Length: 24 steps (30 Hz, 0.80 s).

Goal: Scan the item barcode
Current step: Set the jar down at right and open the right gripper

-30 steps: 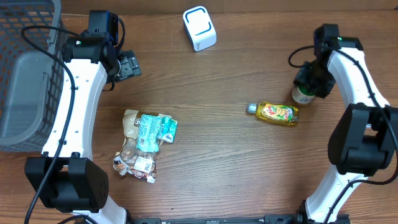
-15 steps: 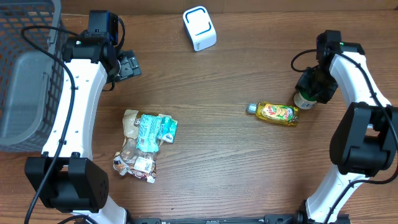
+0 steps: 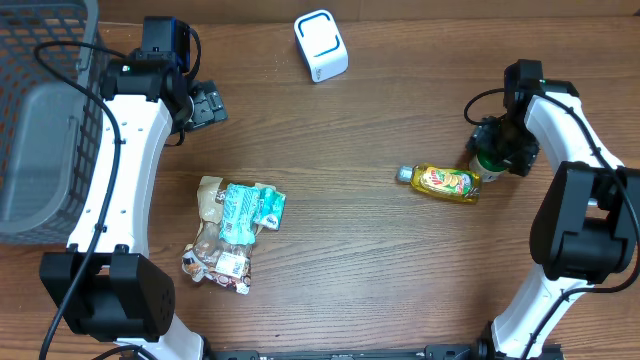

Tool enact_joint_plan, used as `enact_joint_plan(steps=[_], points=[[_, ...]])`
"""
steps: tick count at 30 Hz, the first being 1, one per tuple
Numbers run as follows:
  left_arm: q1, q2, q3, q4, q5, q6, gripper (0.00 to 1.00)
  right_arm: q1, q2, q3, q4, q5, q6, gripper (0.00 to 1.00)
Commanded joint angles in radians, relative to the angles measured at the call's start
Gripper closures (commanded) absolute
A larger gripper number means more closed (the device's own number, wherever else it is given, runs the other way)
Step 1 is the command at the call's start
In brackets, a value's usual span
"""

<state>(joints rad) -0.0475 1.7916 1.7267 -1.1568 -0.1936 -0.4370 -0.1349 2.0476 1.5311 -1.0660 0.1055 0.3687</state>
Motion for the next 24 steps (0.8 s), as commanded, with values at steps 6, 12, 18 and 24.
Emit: enact_joint_plan(steps=[6,12,18,24], points=[[0.001,-0.013,0.009,-0.002,0.004,0.014,0.00,-0.001,-0.039,0.145,-0.115,0.009,-0.028,0.00],[0.001,-0.013,0.009,-0.002,0.003,0.014,0.00,0.035,-0.113,0.272,-0.259,-0.026,-0.028,0.00],[0.001,-0.013,0.009,-0.002,0.003,0.014,0.00,0.103,-0.145,0.262,-0.320,-0.288,-0.067,0.00],[0.001,-0.013,0.009,-0.002,0.004,0.014,0.00,0.193,-0.140,0.245,-0.323,-0.389,-0.063,0.00]])
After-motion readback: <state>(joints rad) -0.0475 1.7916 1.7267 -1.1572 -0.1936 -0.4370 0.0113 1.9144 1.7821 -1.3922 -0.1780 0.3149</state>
